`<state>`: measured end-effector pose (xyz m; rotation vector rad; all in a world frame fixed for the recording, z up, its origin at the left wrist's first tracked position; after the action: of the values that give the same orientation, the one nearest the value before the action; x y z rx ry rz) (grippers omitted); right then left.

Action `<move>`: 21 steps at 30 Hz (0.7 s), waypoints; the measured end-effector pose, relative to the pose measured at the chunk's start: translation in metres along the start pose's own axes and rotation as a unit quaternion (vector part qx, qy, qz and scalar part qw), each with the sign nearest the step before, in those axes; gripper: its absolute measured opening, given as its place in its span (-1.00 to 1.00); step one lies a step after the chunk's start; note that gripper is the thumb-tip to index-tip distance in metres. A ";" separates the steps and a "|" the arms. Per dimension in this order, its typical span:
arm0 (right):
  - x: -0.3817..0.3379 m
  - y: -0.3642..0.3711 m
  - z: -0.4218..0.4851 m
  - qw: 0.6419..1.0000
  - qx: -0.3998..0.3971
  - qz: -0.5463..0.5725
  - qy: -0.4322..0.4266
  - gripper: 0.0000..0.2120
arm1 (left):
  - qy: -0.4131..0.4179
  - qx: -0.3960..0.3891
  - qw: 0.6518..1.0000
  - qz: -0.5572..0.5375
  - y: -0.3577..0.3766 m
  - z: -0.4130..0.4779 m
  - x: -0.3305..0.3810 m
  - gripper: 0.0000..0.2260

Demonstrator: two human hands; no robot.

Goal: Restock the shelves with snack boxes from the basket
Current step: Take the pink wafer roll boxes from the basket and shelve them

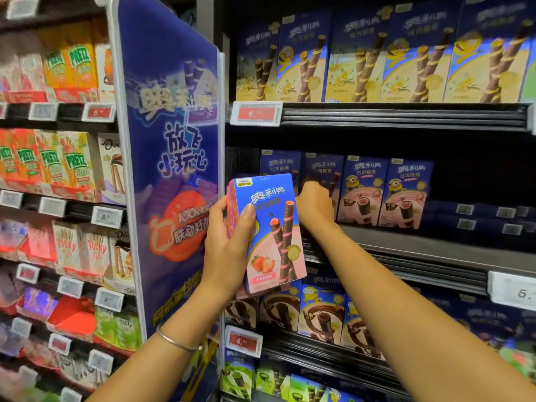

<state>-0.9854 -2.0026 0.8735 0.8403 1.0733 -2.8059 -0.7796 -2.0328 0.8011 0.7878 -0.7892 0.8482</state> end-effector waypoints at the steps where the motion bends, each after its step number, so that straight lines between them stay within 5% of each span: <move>1: 0.000 0.001 0.001 1.000 -0.001 -0.005 0.001 -0.63 | 0.002 -0.002 1.000 0.003 0.000 0.000 0.000 -0.34; 8: 0.007 -0.008 -0.009 0.999 0.020 0.035 0.034 -0.59 | -0.015 -0.008 1.000 -0.016 0.003 0.000 0.002 -0.38; 11: 0.002 -0.024 -0.026 0.981 0.067 0.179 0.025 -0.56 | -0.026 -0.002 0.999 -0.021 0.006 -0.001 0.002 -0.36; 15: -0.018 -0.033 -0.066 0.914 -0.069 0.398 0.022 -0.43 | -0.061 0.003 0.996 -0.067 0.014 -0.001 0.000 -0.40; 21: -0.022 -0.052 -0.115 0.944 -0.162 0.277 -0.070 -0.64 | -0.055 -0.011 0.995 -0.084 0.029 0.004 0.011 -0.19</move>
<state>-0.9229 -1.8946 0.8454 0.7461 1.0354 -2.1201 -0.8003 -2.0198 0.8200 0.8743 -0.8165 0.6480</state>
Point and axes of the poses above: each hand's wrist, its own z-axis towards the middle knuckle, its own y-axis out of the palm, x = y × z, the point moved 7 cm from there along z, towards the middle knuckle, and after that the axes turned 10 degrees about -y, right-handed, at the moved point
